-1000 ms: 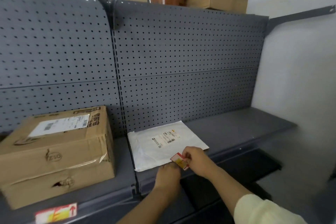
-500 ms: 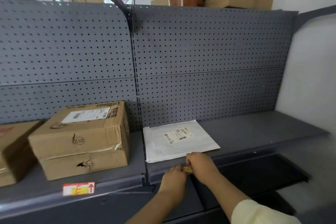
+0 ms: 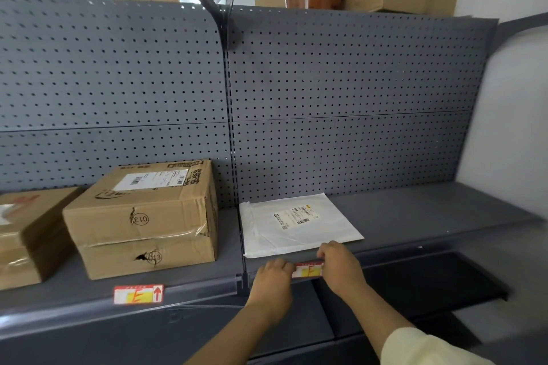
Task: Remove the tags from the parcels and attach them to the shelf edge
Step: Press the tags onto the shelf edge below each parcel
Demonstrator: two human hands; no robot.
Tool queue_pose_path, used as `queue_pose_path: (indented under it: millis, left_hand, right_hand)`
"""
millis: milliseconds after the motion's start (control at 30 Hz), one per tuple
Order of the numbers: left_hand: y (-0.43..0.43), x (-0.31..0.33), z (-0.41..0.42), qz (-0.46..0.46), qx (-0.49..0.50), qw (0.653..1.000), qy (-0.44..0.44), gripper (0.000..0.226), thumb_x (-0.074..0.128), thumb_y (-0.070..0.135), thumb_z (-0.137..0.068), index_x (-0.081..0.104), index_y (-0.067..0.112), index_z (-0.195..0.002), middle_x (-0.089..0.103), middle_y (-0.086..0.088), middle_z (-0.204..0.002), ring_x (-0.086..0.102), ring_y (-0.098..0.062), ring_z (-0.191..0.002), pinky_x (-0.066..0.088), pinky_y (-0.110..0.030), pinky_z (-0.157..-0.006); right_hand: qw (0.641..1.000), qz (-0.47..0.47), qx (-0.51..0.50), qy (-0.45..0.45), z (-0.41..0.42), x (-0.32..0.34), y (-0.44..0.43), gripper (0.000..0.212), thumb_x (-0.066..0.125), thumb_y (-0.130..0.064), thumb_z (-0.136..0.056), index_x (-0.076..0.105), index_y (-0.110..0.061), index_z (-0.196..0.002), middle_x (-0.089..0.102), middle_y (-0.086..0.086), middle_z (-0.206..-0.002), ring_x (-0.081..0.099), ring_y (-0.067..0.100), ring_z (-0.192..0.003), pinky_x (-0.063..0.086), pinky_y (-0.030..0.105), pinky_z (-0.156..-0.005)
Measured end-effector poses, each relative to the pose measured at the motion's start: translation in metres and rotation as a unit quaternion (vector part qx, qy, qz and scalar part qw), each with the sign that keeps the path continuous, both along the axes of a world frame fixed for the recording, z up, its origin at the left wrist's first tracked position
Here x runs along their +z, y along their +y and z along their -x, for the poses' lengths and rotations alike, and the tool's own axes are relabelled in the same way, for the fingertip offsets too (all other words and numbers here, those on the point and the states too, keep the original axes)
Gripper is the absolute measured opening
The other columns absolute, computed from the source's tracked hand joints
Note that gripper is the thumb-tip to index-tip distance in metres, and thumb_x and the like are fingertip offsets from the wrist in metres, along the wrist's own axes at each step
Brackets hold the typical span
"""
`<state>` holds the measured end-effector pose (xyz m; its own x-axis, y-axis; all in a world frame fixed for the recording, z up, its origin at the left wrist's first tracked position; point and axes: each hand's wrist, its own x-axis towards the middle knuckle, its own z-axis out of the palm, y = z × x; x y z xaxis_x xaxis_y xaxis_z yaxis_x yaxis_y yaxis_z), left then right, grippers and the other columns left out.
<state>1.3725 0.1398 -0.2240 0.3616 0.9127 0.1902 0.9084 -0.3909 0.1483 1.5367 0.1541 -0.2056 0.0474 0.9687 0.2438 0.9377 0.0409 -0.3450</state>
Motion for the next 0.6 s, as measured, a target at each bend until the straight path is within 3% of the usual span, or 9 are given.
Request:
queue_pose_path:
  millis: [167,600]
  left_hand:
    - [0.005,-0.001,-0.007,-0.004,-0.016,0.999,0.044,0.059,0.051,0.006,-0.089,0.037,0.016,-0.145,0.040,-0.007,-0.140,0.040,-0.027,-0.129,0.034,-0.036,-0.106]
    - [0.010,-0.013,-0.007,-0.019,-0.017,0.992,0.124,0.062,0.056,0.007,-0.087,0.035,0.012,-0.145,0.035,-0.012,-0.140,0.036,-0.031,-0.128,0.032,-0.039,-0.106]
  right_hand:
    - [0.998,0.010,0.053,0.009,0.004,-0.010,-0.001,0.024,0.056,-0.006,-0.086,0.067,-0.015,-0.106,0.058,0.002,-0.111,0.056,0.017,-0.098,0.050,0.029,-0.081]
    - [0.994,0.013,0.088,-0.071,0.002,-0.013,-0.004,0.036,0.055,-0.001,-0.084,0.060,-0.016,-0.117,0.051,0.001,-0.118,0.051,0.019,-0.107,0.049,0.031,-0.084]
